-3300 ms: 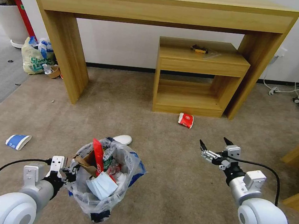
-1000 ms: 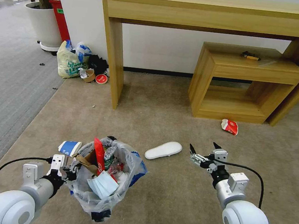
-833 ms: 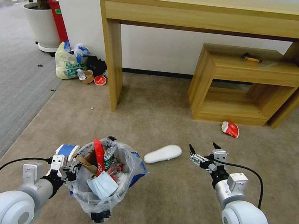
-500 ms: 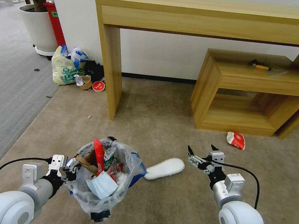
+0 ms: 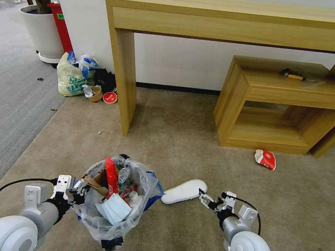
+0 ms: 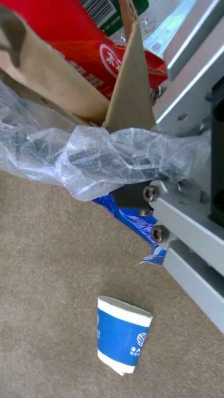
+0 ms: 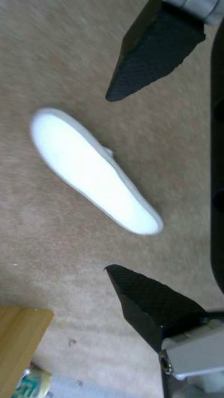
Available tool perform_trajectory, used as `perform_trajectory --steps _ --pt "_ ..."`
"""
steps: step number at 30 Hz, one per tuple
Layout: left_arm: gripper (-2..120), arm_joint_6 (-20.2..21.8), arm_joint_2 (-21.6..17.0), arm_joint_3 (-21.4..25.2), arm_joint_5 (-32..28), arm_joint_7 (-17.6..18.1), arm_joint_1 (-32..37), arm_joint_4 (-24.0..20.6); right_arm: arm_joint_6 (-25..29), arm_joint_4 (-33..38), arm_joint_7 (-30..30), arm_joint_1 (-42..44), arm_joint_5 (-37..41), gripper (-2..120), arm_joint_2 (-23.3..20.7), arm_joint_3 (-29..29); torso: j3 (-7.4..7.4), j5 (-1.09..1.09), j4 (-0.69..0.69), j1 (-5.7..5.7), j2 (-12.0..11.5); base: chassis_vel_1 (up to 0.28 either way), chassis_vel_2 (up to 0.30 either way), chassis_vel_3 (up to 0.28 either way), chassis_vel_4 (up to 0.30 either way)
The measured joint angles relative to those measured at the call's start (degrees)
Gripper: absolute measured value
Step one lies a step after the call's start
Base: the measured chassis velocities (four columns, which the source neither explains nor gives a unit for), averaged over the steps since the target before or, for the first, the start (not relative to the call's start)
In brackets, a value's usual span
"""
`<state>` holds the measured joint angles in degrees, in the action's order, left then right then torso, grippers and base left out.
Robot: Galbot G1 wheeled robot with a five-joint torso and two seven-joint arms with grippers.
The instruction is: Pick up the trash bin and place the garbage on the floor into it.
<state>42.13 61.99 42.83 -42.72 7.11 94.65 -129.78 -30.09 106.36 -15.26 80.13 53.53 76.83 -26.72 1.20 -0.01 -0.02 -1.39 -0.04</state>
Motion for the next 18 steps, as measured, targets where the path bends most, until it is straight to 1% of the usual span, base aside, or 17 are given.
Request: perform_trajectory --steps 2,3,5,7,11,12,15,16,18 --pt "0 0.0 0.1 -0.4 0.3 0.0 -0.1 0.0 -1.1 -2.8 -0.9 -2.0 4.1 100 0.2 0.2 0.00 0.00 0.00 0.00 0.0 0.000 0.000 0.000 0.000" --pt "0 0.0 0.1 -0.4 0.3 0.0 -0.1 0.0 -1.1 -2.8 -0.9 -2.0 4.1 100 0.2 0.2 0.00 0.00 0.00 0.00 0.0 0.000 0.000 0.000 0.000" --pt "0 0.0 0.2 -0.8 0.7 0.1 -0.1 0.0 -1.5 -5.9 -1.2 -4.0 6.1 100 0.5 0.9 0.00 -0.01 0.00 0.00 0.0 0.000 0.000 0.000 0.000" --pt "0 0.0 0.2 -0.9 0.8 0.2 -0.1 0.0 -1.6 -6.9 -1.2 -4.6 6.5 100 0.6 1.2 0.00 0.00 0.00 0.00 0.0 0.000 0.000 0.000 0.000" --pt "0 0.0 0.2 -0.9 1.0 0.8 0.1 -0.2 -1.6 -15.4 -1.8 -10.6 9.1 100 2.3 3.7 0.01 0.00 0.00 0.00 0.0 0.000 0.000 0.000 0.000" --pt "0 0.0 0.2 -0.9 1.0 0.8 0.1 -0.2 -1.6 -15.4 -1.8 -10.6 9.1 100 2.3 3.7 0.01 0.00 0.00 0.00 0.0 0.000 0.000 0.000 0.000" --pt "0 0.0 0.2 -0.9 1.0 1.4 0.2 -0.4 -1.6 -20.6 -2.6 -14.3 11.9 100 3.8 4.7 0.01 0.00 0.01 -0.01 0.0 0.000 0.000 0.000 0.000" --pt "0 0.0 0.2 -0.9 1.0 1.4 0.2 -0.4 -1.6 -20.6 -2.6 -14.3 11.9 100 3.8 4.7 0.01 0.00 0.01 -0.01 0.0 0.000 0.000 0.000 0.000" --pt "0 0.0 0.3 -0.9 0.9 1.7 0.3 -0.7 -1.6 -23.1 -3.1 -16.1 13.4 100 4.7 5.0 0.01 0.00 0.02 -0.01 0.0 0.000 0.000 0.000 0.000"
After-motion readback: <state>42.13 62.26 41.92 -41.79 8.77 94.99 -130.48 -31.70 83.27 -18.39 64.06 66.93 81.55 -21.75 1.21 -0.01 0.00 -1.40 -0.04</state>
